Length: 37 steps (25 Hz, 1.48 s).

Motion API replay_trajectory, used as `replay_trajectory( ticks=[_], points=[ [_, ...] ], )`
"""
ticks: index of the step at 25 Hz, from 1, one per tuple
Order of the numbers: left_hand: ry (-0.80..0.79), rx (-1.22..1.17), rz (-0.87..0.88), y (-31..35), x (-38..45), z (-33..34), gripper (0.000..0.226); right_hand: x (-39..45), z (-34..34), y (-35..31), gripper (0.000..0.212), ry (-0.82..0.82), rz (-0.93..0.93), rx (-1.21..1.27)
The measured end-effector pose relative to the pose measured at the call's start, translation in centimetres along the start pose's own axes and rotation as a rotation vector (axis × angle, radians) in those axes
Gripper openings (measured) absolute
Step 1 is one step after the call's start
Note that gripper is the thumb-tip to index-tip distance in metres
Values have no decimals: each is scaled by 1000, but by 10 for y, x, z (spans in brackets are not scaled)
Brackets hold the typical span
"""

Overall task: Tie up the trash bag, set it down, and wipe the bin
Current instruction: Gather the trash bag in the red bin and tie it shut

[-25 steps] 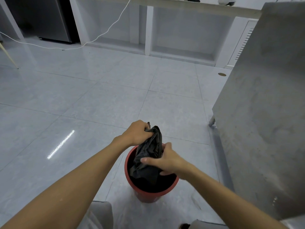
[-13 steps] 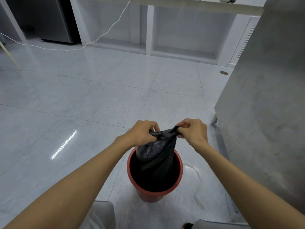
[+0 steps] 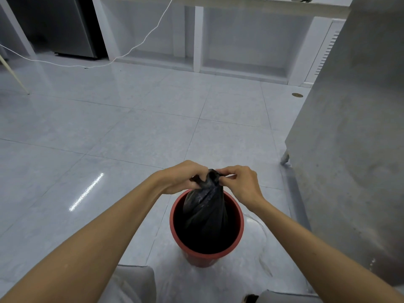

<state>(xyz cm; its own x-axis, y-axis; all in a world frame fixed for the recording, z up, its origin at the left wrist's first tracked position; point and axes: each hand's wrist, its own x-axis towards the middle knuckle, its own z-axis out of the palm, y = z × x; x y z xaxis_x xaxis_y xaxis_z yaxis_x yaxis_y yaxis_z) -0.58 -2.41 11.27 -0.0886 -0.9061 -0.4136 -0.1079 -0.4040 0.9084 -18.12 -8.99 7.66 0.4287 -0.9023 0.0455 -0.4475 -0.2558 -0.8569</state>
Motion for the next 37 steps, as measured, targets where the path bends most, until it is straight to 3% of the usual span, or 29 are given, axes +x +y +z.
replay_trajectory(
  ticks=[1,3,8,10,14,16,19,22,29,32,37],
  points=[
    [-50,-18,12,-1,-3,-4,23,1,-1,1,19,25,16,30],
    [2,79,66,-10,-6,-8,32,2,-3,1,15,57,69,117],
    [413,592,237,-23,3,6,39,2,3,-10,18,20,194,313],
    [413,652,284,-26,9,13,35,2,3,-11,15,-22,203,322],
    [336,786,204,-34,18,21,60,2,-1,-6,11,-113,275,290],
    [345,851,220,-37,22,24,46,3,-3,-6,3,-154,303,292],
    [413,923,267,-38,23,26,24,10,-8,-10,15,-190,300,247],
    [484,1007,287,-42,25,31,21,22,-30,-2,17,-169,278,69],
    [382,1293,332,-103,73,82,40,37,-46,140,24,-234,424,-276],
    [369,1248,285,-134,88,92,47,25,-23,227,33,-169,526,-390],
    [422,1181,347,-164,105,92,47,26,23,329,39,-52,565,-637]
  ],
)
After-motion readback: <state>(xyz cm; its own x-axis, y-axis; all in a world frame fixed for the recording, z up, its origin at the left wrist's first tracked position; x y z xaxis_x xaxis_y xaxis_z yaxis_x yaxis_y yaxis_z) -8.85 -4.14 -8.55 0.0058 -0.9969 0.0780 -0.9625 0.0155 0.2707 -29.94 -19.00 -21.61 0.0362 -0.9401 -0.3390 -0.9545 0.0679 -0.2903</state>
